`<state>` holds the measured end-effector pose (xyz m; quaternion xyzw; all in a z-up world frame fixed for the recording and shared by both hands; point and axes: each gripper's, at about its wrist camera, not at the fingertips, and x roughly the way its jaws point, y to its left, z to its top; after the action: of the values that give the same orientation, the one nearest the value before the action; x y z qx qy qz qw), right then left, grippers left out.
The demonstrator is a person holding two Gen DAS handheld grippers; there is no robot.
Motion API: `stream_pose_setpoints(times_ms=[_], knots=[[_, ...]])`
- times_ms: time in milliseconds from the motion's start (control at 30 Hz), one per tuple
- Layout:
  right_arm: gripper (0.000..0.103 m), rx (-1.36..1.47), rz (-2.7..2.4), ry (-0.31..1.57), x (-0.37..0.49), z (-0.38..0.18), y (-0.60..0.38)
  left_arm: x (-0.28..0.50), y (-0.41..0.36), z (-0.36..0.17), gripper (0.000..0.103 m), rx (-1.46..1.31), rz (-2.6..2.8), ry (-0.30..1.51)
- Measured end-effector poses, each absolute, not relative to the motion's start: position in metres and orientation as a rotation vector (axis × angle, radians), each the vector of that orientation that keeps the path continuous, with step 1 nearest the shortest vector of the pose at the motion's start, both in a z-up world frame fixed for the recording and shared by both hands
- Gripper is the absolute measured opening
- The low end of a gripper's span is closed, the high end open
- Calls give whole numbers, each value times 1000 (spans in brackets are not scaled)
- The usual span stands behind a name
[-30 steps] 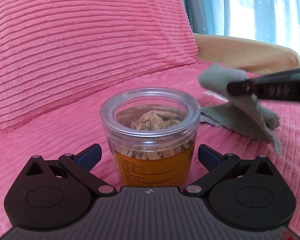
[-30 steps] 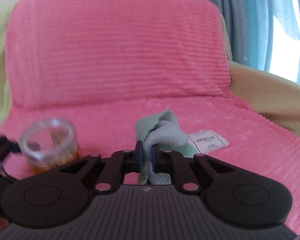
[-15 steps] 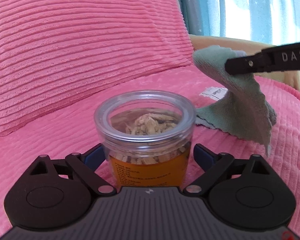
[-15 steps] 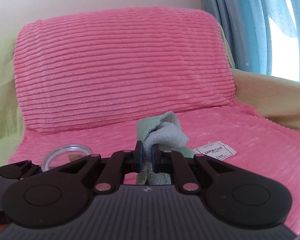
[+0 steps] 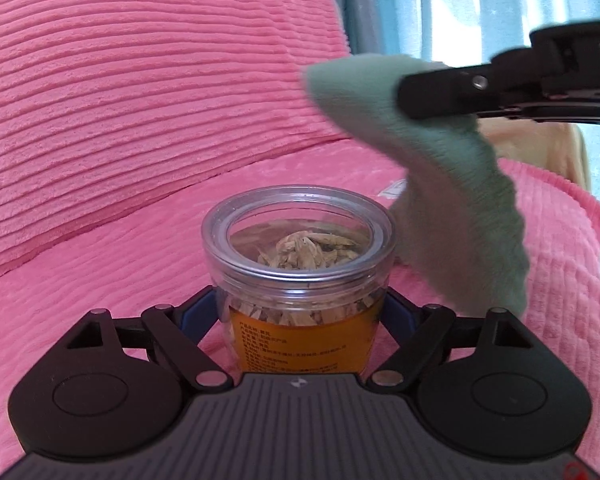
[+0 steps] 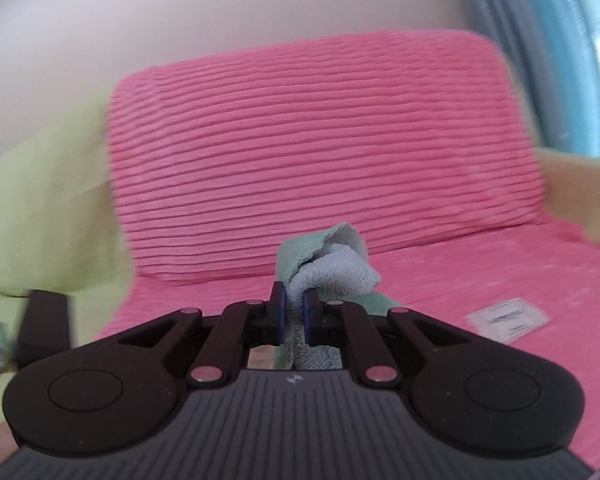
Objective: Clean container
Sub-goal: 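Lift the cloth with the right gripper while the left gripper grasps the jar, then wipe the cloth around the jar rim with the right gripper while the left holds the jar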
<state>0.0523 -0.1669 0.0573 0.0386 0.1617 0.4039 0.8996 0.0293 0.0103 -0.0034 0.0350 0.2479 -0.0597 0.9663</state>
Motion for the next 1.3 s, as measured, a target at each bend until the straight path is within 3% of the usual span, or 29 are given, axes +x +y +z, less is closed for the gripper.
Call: stream_pose_setpoints(times_ms=[367,667,1300], knots=[[6,-25,887,459,49,50,-160,30,-3,-7,85,143,-199,492],[6,108,1044,551,50,43,-156,30,-3,-8,85,146,-207,487],[5,5,838,448,65,40,-159,31,-5,-12,85,156,-219,482]])
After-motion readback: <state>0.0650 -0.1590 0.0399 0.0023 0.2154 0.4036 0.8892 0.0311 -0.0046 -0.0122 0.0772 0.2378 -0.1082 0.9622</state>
